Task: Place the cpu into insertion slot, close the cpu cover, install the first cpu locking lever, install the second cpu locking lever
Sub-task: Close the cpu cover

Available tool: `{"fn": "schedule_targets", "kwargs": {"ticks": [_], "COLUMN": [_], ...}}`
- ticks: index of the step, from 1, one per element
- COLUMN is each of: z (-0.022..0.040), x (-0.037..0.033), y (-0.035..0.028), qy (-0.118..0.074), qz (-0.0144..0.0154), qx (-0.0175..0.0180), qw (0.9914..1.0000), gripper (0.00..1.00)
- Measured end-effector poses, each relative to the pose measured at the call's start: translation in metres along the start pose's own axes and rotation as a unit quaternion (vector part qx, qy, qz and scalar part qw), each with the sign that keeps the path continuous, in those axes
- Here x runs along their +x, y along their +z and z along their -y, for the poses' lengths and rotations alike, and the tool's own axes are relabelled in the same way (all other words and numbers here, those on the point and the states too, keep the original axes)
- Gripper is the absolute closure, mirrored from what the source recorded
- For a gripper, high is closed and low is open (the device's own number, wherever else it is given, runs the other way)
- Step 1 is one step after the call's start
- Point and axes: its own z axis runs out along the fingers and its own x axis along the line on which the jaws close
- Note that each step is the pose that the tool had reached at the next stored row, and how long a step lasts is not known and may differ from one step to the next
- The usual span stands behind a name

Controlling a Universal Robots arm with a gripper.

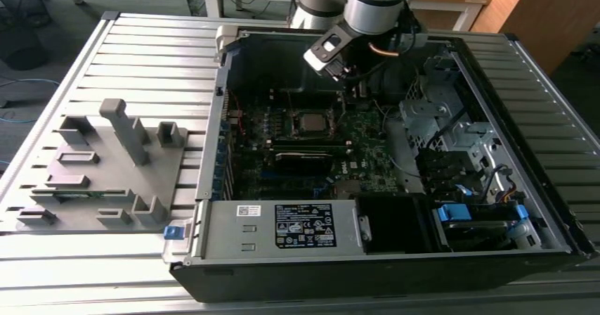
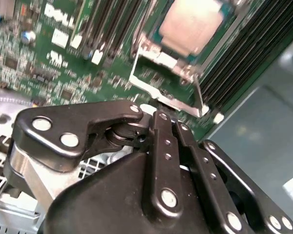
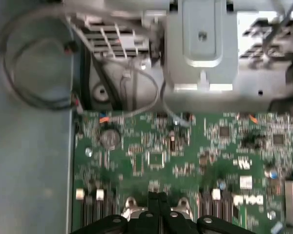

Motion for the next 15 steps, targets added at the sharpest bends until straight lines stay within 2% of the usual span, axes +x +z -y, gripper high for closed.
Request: {"fn": "schedule_targets", "kwargs": {"ticks": [6,11,12,13,14,15], "z": [0.0257,0.0272,0.0272,0.0273,0.0273,0.0273], "x": [-0.0003,-0.0003,-0.0003,-0.0004,-0.0004,-0.0004], "y": [-0.0009,-0.001,-0.0009,-0.0006,-0.0004,-0.0004], "qy": [0.0,0.0,0.0,0.0,0.0,0.0], "qz": [-0.0001,-0.0001,-0.0002,-0.0002,0.0,0.0002], "qx": [-0.0058,-0.0061,-0.0052,-0.0013,0.0048,0.0079], "qw": [0.99998,0.99998,0.99999,1.0,0.99999,0.99997], "gripper": [0.89,0.89,0.89,0.89,0.89,0.89]}}
